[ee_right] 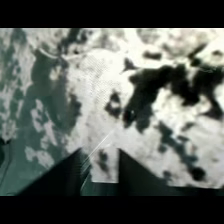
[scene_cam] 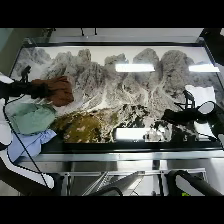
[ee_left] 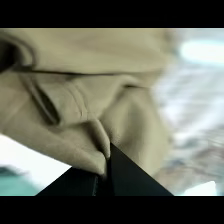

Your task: Fold the shirts.

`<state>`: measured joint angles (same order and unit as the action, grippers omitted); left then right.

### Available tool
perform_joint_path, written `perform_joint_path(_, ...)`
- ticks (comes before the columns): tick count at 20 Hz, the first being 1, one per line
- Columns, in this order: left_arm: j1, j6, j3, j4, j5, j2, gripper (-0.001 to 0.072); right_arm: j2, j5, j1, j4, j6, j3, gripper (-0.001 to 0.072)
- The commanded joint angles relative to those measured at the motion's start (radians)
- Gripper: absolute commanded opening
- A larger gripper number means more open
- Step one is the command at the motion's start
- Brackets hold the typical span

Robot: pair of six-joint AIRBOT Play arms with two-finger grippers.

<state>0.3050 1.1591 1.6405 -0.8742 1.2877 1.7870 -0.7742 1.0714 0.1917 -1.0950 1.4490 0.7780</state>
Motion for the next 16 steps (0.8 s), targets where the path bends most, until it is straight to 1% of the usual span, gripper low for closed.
perform_joint_path(1, -0.143, 0.021, 0.157, 0.185, 0.103, -0.093, 0.0013, -0.001, -0.013, 0.003, 0.000, -0.072, 0.027, 0.0142)
perform_joint_path(3, -0.263, 0.041, 0.243, 0.254, 0.117, -0.176, 0.0013, -0.001, -0.013, 0.010, -0.002, -0.089, 0.054, 0.0143)
perform_joint_path(6, -0.459, 0.070, 0.313, 0.261, 0.128, -0.278, 0.0013, -0.001, -0.012, 0.010, -0.003, -0.089, 0.075, 0.0145)
perform_joint_path(7, -0.523, 0.073, 0.303, 0.254, 0.127, -0.308, 0.0013, -0.001, -0.005, 0.010, -0.003, -0.089, 0.075, 0.0167)
perform_joint_path(9, -0.644, 0.090, 0.232, 0.182, 0.125, -0.354, 0.0013, -0.001, 0.030, 0.010, -0.002, -0.089, 0.075, 0.0168)
perform_joint_path(11, -0.744, 0.092, 0.115, 0.098, 0.111, -0.379, 0.0013, -0.001, 0.062, 0.010, 0.000, -0.089, 0.075, 0.0168)
perform_joint_path(13, -0.814, 0.091, -0.012, 0.070, 0.077, -0.378, 0.0013, -0.001, 0.092, 0.010, 0.000, -0.089, 0.074, 0.0171)
perform_joint_path(14, -0.833, 0.091, -0.066, 0.070, 0.060, -0.372, 0.0013, -0.001, 0.105, 0.008, 0.001, -0.089, 0.074, 0.0245)
perform_joint_path(15, -0.845, 0.091, -0.117, 0.070, 0.049, -0.362, 0.0013, -0.001, 0.116, 0.008, 0.012, -0.089, 0.073, 0.0425)
perform_joint_path(16, -0.850, 0.091, -0.154, 0.070, 0.046, -0.352, 0.0014, -0.002, 0.114, 0.008, 0.033, -0.089, 0.070, 0.0497)
